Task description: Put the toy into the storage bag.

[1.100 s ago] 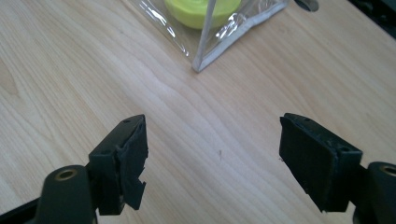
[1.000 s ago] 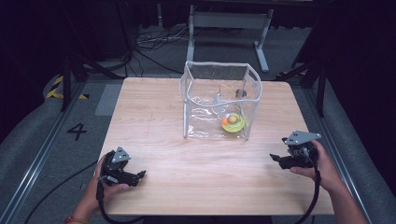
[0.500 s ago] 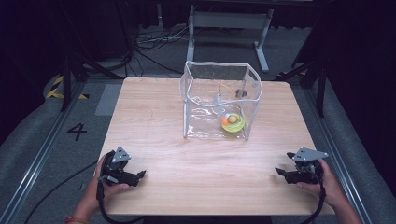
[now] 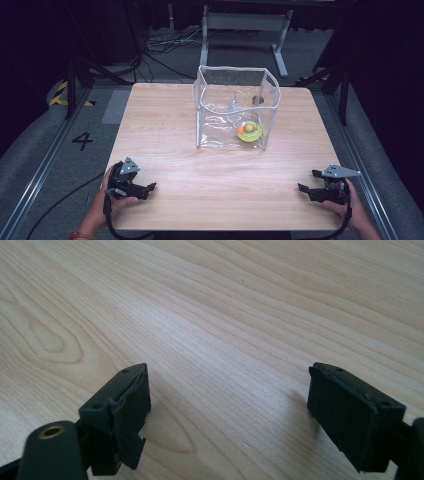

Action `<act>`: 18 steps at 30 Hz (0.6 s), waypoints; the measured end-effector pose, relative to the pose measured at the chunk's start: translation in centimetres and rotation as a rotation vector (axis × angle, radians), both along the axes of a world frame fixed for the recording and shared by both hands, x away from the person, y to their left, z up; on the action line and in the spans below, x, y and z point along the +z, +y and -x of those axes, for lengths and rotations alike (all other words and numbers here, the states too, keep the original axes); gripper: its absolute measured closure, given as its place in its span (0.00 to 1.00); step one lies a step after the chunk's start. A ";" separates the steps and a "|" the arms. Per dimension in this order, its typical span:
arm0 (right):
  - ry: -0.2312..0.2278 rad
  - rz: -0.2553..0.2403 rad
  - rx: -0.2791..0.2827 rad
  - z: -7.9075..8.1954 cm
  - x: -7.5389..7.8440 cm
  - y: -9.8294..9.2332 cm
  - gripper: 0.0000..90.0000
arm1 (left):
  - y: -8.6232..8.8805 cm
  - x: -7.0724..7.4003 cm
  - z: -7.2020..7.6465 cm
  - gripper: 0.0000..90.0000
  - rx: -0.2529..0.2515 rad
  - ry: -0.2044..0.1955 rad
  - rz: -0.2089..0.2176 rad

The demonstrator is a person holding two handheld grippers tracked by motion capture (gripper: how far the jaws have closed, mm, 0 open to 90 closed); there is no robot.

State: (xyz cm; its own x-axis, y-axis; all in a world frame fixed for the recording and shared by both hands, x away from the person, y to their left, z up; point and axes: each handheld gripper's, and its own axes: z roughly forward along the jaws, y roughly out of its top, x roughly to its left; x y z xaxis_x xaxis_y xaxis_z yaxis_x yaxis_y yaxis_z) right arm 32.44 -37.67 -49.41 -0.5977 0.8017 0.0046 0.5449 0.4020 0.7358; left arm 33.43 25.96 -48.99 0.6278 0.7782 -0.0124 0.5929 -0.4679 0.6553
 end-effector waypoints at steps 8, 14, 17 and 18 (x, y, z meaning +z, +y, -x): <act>0.009 0.000 -0.026 0.0 0.0 0.0 0.17 | 0.0 0.0 0.0 0.00 0.000 0.000 0.000; 0.011 -0.001 -0.032 0.0 0.0 0.1 0.16 | 0.0 0.0 0.0 0.00 0.000 0.000 0.001; 0.010 0.001 -0.037 0.0 0.0 0.1 0.15 | 0.0 0.0 0.0 0.00 -0.001 0.001 0.001; 0.011 0.002 -0.038 0.0 0.0 0.1 0.15 | 0.0 0.0 0.0 0.00 -0.001 0.001 0.001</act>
